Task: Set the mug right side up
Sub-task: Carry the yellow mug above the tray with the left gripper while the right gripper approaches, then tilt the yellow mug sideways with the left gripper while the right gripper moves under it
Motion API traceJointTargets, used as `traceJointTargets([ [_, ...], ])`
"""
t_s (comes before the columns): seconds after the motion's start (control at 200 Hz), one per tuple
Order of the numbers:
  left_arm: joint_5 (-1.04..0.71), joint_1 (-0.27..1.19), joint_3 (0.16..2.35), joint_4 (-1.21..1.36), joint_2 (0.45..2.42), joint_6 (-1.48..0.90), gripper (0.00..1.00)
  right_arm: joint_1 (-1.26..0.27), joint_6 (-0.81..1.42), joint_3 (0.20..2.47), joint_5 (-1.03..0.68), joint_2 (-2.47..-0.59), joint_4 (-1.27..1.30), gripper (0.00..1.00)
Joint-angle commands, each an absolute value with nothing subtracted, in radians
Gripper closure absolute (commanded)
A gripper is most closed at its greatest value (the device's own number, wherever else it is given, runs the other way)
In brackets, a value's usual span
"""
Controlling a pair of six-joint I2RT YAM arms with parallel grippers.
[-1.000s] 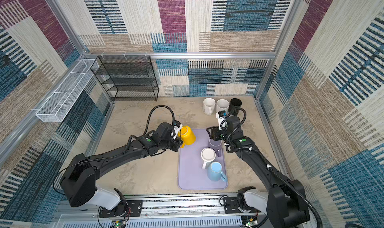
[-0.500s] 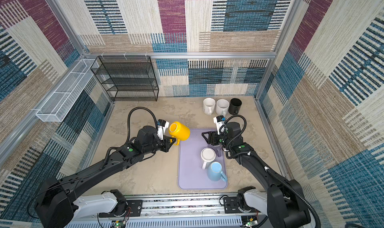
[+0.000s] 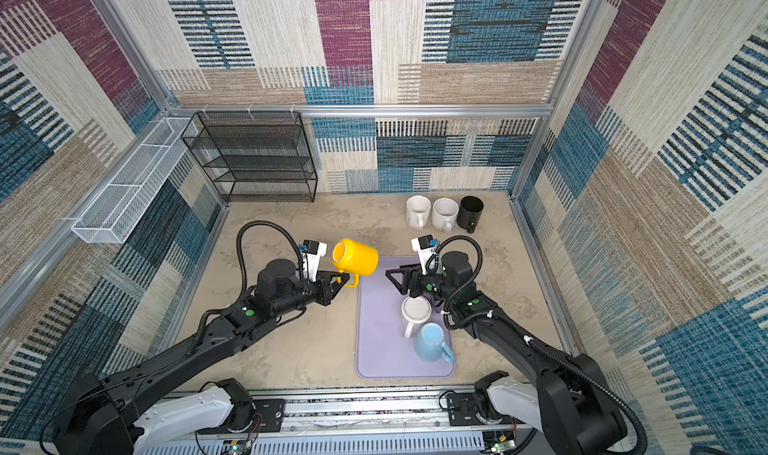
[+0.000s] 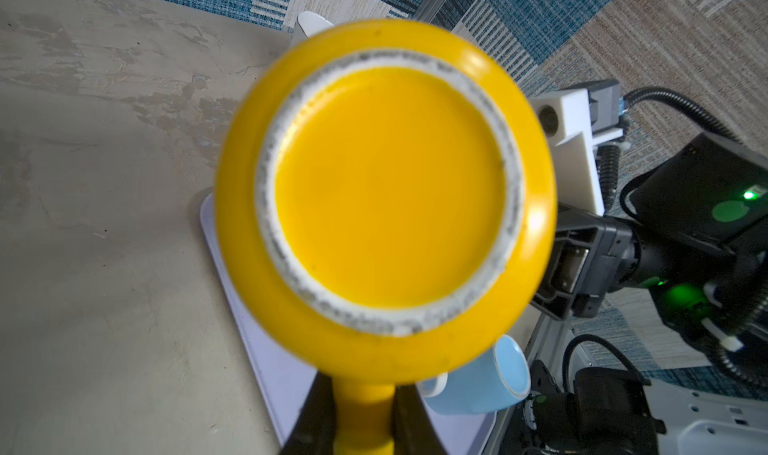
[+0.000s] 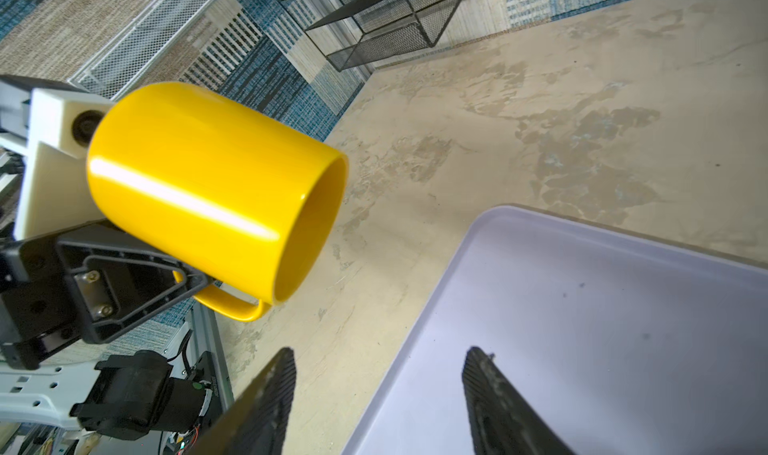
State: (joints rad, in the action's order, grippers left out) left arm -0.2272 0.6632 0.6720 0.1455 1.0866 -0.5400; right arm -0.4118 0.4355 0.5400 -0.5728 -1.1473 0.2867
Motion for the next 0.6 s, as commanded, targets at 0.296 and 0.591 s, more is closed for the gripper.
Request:
traceJointTargets([
  [0.296,-0.298,0.655,0.607,0.493,1.083,-0.604,1.00,-0.464,0.537,0.502,-0.630,-1.172,0.518,0.32],
  [0.591,-0.338,0.650,0.555,0.688,1.108,-0.653,1.00,-0.498,0.589,0.488,-0.639,-1.193,0.623,0.32],
])
